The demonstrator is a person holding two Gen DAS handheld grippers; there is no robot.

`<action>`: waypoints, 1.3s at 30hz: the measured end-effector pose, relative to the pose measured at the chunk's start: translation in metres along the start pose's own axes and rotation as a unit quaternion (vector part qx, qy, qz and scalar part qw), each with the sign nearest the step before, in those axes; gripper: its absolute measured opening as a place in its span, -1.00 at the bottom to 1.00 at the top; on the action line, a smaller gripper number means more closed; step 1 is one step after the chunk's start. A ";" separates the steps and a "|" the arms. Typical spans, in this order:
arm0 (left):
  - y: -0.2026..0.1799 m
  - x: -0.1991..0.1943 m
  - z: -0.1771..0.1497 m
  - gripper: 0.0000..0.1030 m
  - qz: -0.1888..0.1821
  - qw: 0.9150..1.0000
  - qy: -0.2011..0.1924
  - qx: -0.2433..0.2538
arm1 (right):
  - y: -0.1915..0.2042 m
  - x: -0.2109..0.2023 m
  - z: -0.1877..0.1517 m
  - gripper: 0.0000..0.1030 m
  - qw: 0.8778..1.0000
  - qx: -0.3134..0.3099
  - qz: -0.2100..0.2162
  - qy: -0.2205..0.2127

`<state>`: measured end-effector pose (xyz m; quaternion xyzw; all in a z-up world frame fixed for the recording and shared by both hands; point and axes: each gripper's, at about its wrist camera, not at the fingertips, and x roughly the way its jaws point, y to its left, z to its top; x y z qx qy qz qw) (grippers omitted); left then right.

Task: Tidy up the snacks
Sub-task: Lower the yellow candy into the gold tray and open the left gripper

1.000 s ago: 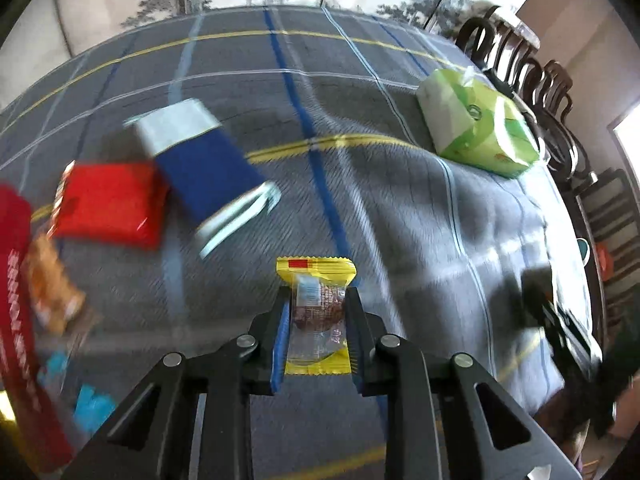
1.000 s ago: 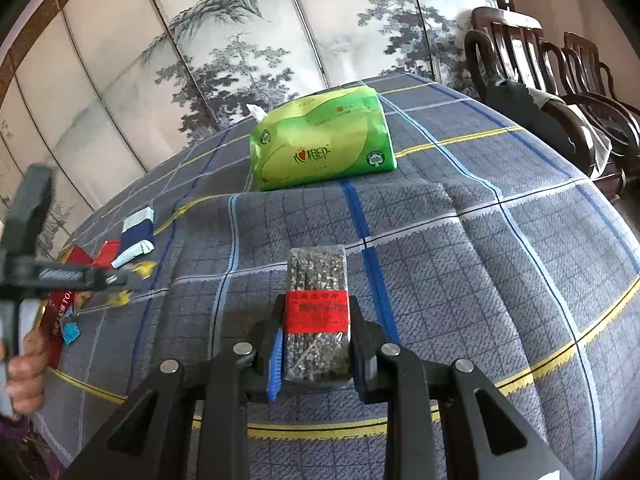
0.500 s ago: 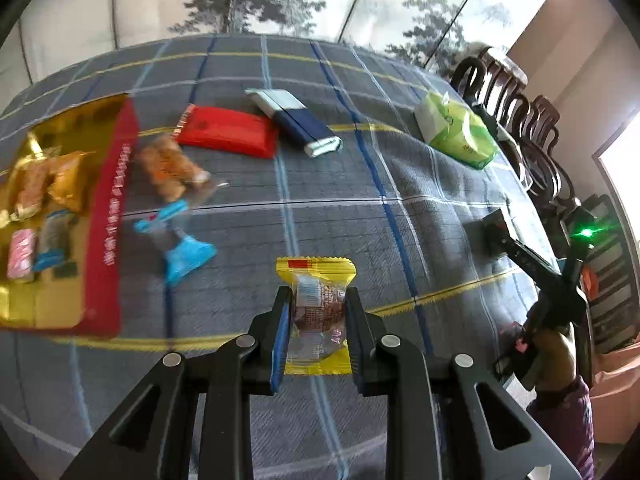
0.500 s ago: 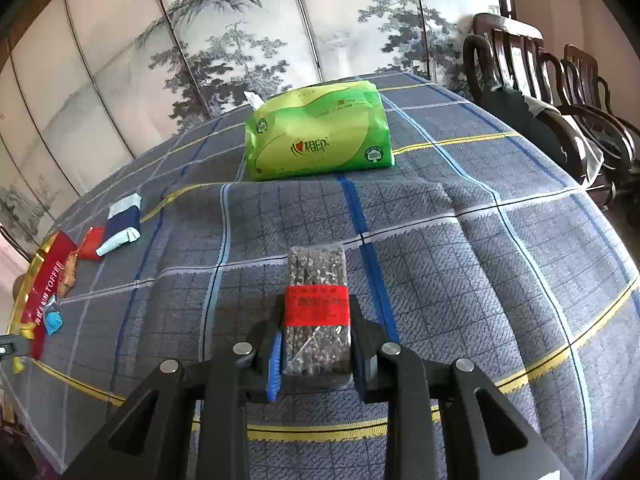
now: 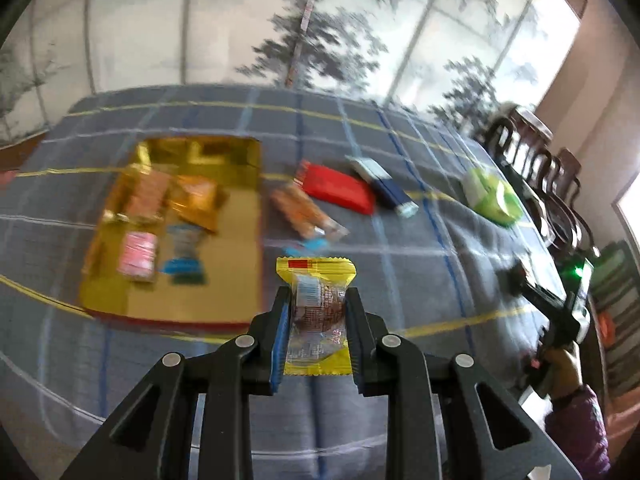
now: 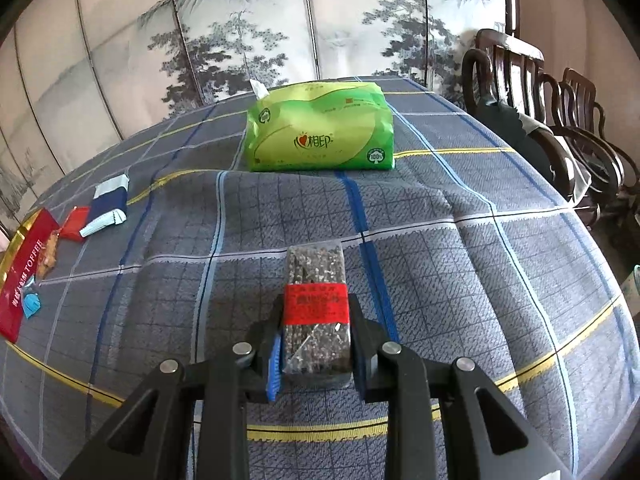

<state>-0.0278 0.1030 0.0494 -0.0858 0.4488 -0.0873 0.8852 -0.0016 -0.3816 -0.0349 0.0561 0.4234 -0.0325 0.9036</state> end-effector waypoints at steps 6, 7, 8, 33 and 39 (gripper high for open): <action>0.042 0.005 0.008 -0.56 0.036 0.999 -0.015 -0.029 | 0.002 0.000 0.000 -0.48 1.000 -0.004 -0.004 0.000; 0.047 0.007 0.008 -0.56 0.040 0.999 -0.015 -0.034 | 0.003 0.000 0.000 -0.48 1.000 -0.005 -0.007 0.000; 0.051 0.009 0.008 -0.56 0.042 0.998 -0.013 -0.038 | 0.004 0.000 0.000 -0.48 1.000 -0.007 -0.008 0.000; 0.062 0.062 0.010 -0.56 0.073 0.997 0.013 -0.027 | 0.007 0.000 0.000 -0.48 1.000 -0.016 -0.019 0.002; 0.059 0.065 0.011 -0.56 0.076 0.997 0.012 -0.020 | 0.007 0.000 0.000 -0.48 1.000 -0.016 -0.019 0.002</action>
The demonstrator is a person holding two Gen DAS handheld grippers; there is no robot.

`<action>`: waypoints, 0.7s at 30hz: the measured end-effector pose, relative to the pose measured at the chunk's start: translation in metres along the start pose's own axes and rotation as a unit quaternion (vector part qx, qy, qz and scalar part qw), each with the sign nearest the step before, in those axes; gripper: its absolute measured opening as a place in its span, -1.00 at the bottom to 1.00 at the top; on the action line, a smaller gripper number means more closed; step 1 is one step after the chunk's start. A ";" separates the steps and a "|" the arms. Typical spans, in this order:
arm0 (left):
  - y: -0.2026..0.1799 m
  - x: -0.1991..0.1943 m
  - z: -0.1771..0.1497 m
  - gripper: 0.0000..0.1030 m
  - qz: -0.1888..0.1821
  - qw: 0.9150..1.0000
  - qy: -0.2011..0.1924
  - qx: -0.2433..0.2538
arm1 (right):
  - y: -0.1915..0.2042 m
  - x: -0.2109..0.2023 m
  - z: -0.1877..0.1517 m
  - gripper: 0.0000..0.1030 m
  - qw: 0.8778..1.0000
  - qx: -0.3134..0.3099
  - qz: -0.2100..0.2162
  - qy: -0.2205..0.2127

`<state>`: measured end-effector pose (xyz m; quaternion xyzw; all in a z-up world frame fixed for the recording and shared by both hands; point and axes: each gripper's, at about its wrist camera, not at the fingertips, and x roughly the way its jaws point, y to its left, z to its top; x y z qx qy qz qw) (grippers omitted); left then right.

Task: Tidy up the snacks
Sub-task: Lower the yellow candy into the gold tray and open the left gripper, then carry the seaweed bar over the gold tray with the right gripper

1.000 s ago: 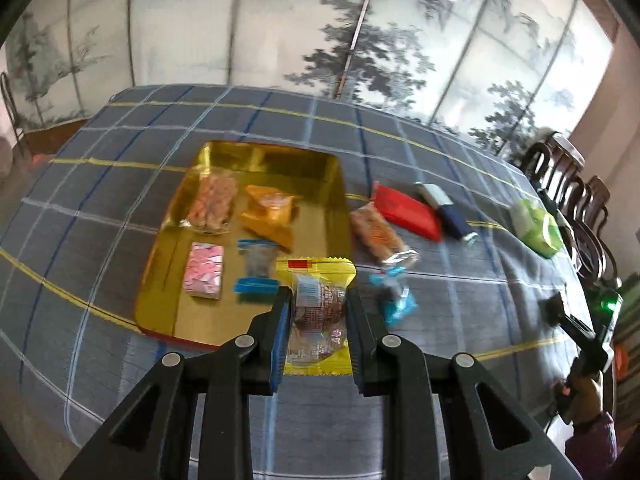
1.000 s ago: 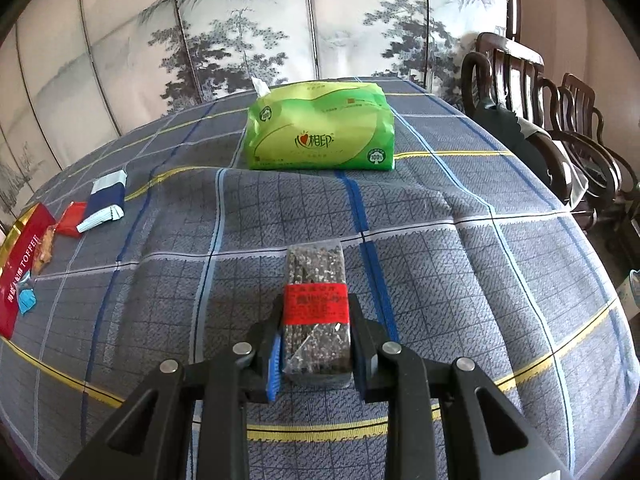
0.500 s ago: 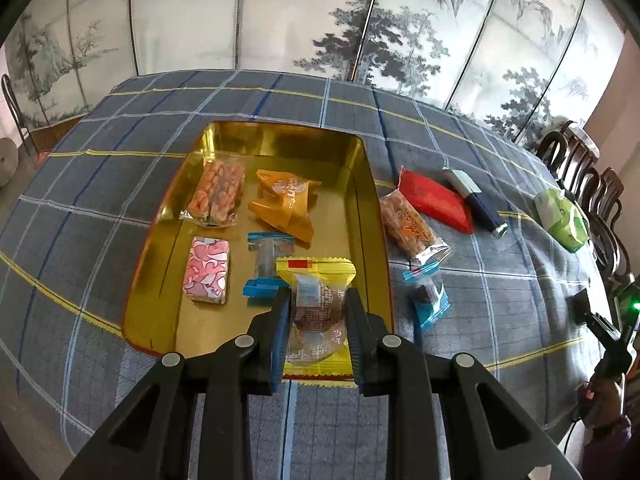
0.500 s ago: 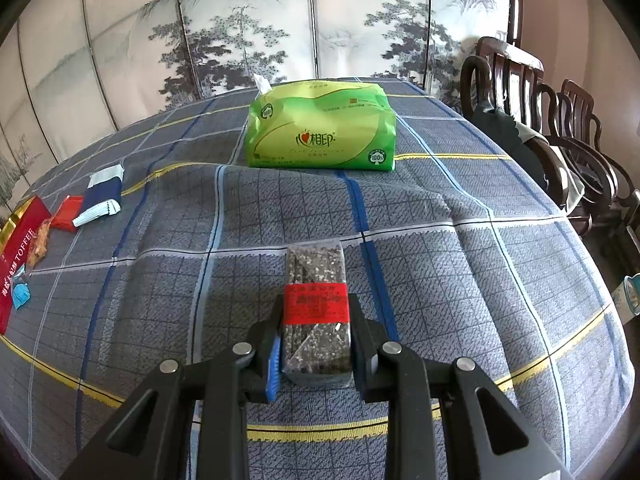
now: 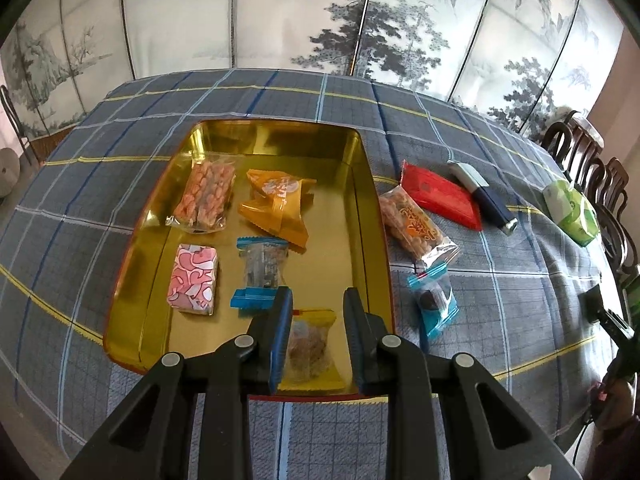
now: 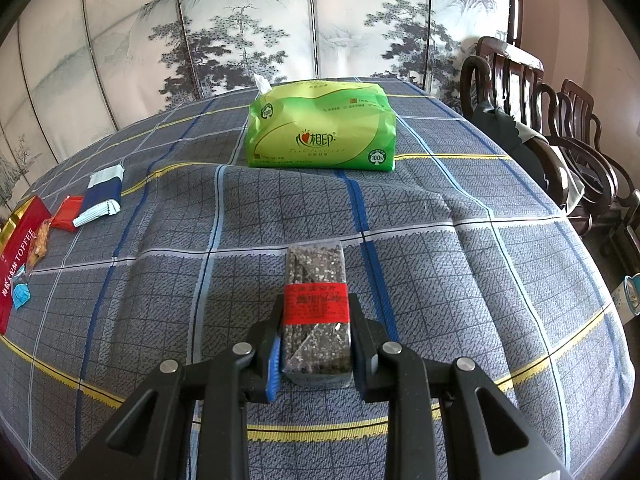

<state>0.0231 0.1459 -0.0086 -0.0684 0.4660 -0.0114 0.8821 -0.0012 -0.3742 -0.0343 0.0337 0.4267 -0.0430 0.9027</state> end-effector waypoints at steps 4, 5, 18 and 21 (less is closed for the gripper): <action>-0.002 -0.001 0.000 -0.55 0.004 1.000 -0.006 0.004 | 0.000 0.000 0.000 -0.48 1.000 0.000 0.000 0.000; -0.003 -0.002 0.000 -0.54 0.004 1.000 -0.006 0.004 | 0.000 0.000 0.000 -0.48 1.000 0.000 0.000 0.000; -0.008 -0.028 -0.007 -0.08 0.030 0.998 -0.045 0.013 | 0.003 -0.001 0.001 -0.49 1.000 -0.001 -0.001 0.003; -0.011 -0.031 -0.009 -0.06 0.039 0.998 -0.053 0.019 | 0.006 -0.002 0.000 -0.48 1.000 0.000 0.004 0.005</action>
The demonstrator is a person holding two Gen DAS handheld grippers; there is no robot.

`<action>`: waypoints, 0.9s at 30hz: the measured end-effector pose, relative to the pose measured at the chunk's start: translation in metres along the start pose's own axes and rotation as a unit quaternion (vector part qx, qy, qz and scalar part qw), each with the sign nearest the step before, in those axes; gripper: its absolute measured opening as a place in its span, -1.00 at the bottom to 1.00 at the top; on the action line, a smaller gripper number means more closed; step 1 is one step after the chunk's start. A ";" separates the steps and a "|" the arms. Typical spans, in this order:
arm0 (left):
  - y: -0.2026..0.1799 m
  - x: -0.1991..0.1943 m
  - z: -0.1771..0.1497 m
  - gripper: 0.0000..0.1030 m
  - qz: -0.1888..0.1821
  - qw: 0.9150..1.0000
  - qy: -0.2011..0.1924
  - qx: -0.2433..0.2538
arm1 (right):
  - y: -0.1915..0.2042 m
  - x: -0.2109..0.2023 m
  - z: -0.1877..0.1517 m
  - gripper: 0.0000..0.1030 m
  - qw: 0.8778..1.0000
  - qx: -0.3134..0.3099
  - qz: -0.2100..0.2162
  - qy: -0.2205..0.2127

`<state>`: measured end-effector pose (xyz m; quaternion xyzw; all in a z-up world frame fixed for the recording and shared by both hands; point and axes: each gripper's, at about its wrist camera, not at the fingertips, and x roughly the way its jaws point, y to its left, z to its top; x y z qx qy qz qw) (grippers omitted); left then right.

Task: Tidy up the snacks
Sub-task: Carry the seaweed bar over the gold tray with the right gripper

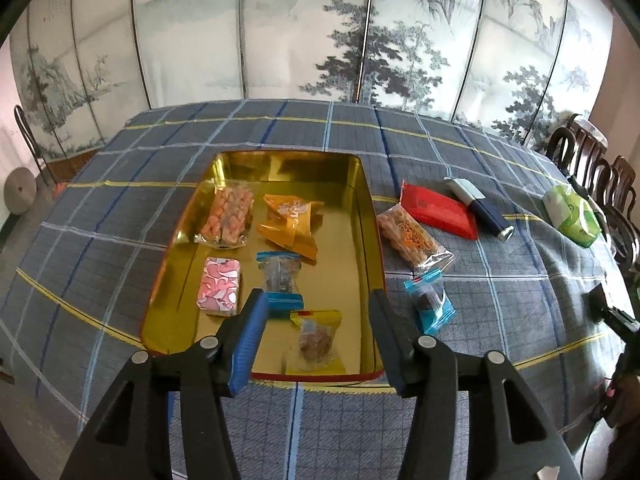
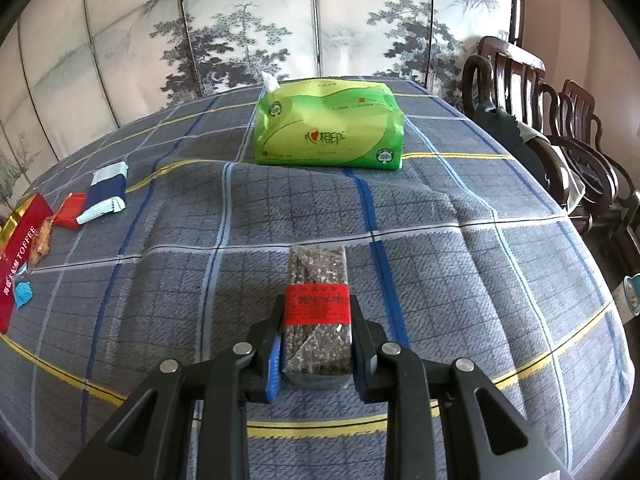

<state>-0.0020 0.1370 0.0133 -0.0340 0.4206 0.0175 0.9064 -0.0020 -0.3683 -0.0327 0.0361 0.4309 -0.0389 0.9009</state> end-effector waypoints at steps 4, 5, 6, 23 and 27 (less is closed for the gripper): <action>-0.001 -0.003 -0.002 -0.02 0.012 1.000 -0.008 0.008 | 0.010 -0.004 -0.004 -0.48 1.000 -0.004 0.011 0.002; -0.001 -0.004 -0.002 -0.01 0.014 1.000 -0.008 0.008 | 0.012 -0.005 -0.005 -0.48 1.000 -0.005 0.013 0.002; 0.000 -0.004 -0.003 0.04 0.016 1.000 -0.009 0.008 | 0.015 -0.007 -0.006 -0.48 1.000 -0.005 0.018 0.003; 0.044 -0.010 -0.018 0.26 0.046 0.998 -0.022 -0.037 | 0.070 -0.039 -0.008 -0.48 0.997 -0.015 0.077 -0.007; 0.051 -0.012 -0.021 0.27 0.053 0.998 -0.020 -0.040 | 0.101 -0.048 -0.002 -0.48 0.994 -0.036 0.100 -0.013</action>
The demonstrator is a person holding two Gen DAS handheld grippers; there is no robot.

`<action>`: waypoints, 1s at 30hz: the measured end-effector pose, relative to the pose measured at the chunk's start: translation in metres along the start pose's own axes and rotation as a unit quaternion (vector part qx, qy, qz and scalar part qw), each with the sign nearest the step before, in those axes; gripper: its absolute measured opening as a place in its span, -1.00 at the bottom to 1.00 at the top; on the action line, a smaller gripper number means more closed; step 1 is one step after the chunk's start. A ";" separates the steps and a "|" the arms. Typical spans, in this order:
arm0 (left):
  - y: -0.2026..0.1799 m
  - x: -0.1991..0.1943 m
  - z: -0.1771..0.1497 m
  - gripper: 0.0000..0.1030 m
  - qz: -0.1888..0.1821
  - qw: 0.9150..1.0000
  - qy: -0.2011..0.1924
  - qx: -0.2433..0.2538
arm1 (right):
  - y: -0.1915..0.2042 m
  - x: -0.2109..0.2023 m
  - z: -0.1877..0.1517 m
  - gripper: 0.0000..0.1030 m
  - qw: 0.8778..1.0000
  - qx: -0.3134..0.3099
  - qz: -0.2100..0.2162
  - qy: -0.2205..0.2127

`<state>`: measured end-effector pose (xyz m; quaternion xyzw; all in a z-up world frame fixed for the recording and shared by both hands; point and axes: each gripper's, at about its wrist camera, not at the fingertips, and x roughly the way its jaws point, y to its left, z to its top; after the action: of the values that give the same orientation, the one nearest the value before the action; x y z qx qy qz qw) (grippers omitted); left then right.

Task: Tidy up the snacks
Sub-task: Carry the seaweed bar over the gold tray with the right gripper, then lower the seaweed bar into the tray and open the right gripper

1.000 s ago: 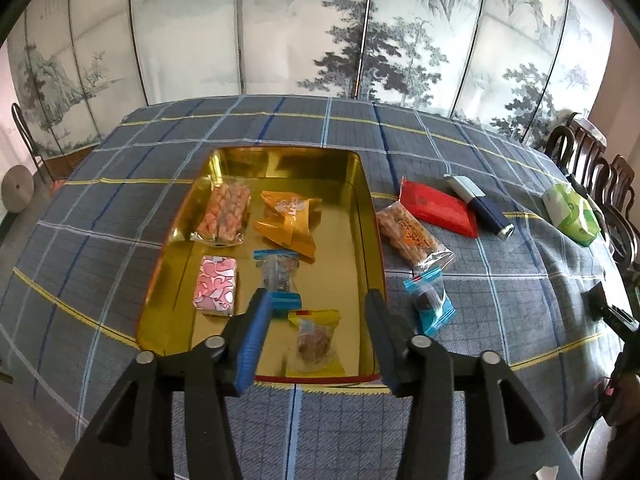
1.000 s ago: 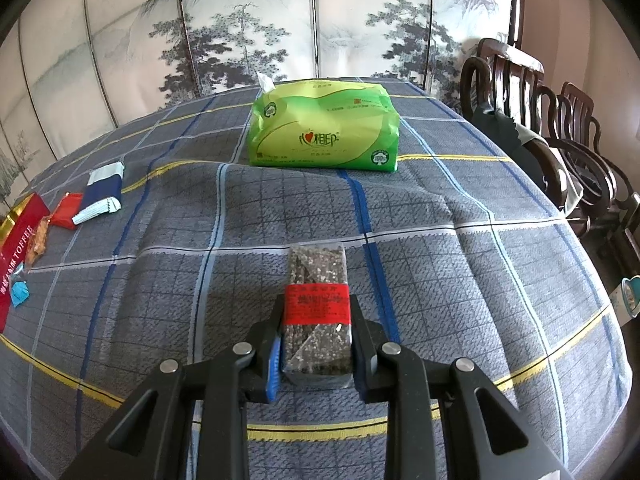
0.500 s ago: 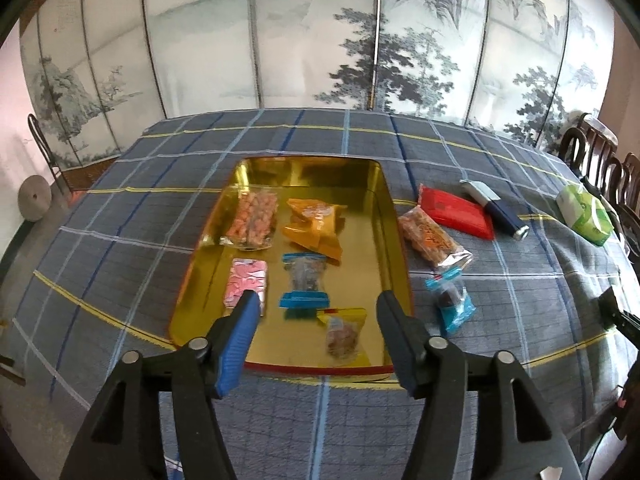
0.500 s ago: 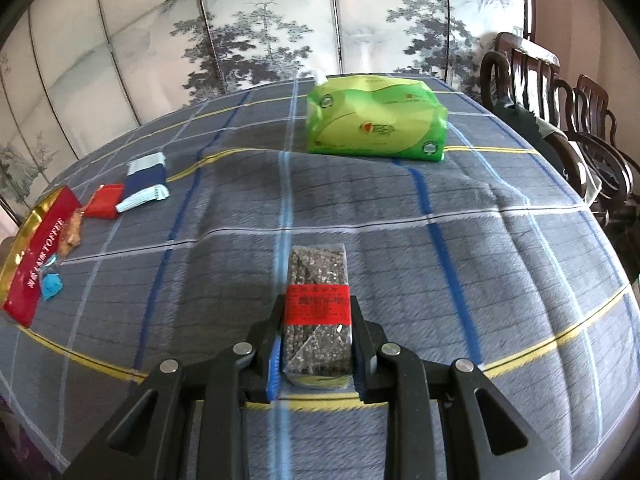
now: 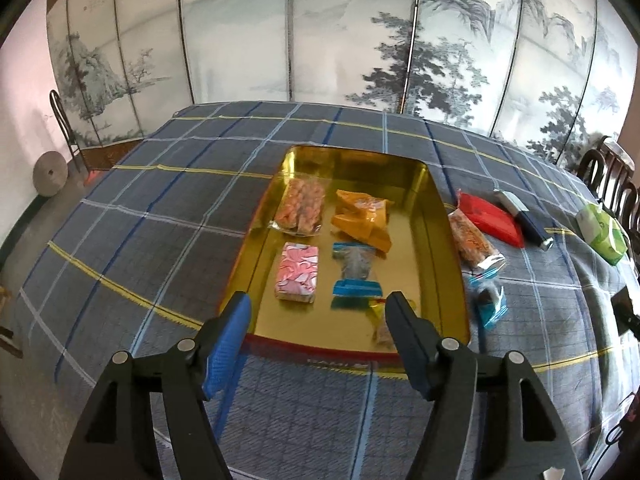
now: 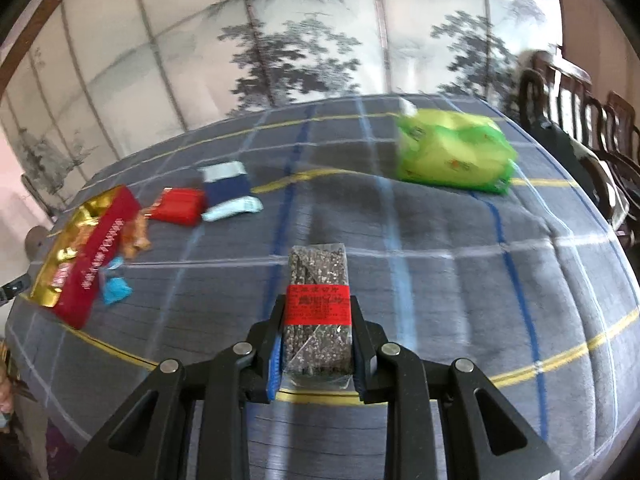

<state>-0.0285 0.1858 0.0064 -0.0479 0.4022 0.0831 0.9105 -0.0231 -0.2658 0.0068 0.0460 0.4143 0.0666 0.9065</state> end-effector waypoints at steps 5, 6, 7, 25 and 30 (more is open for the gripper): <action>0.009 -0.002 -0.004 0.32 0.008 1.000 0.000 -0.001 | 0.051 0.001 0.013 -0.48 0.999 -0.036 0.038 -0.007; 0.013 -0.002 -0.006 0.32 0.009 1.000 0.002 -0.003 | 0.062 0.001 0.016 -0.48 0.998 -0.044 0.046 -0.007; 0.016 -0.002 -0.007 0.34 0.009 1.000 0.005 -0.006 | 0.072 0.002 0.019 -0.48 0.997 -0.050 0.053 -0.008; 0.048 -0.008 -0.013 0.46 0.017 1.000 0.004 -0.008 | 0.272 0.065 0.059 -0.48 0.969 -0.151 0.190 0.039; 0.055 -0.004 -0.015 0.47 0.014 1.000 0.012 -0.011 | 0.295 0.095 0.061 -0.48 0.967 -0.143 0.199 0.064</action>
<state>-0.0526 0.2368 -0.0016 -0.0533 0.4124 0.1002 0.9039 0.0603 0.0386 0.0163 -0.0072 0.4403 0.3066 0.8438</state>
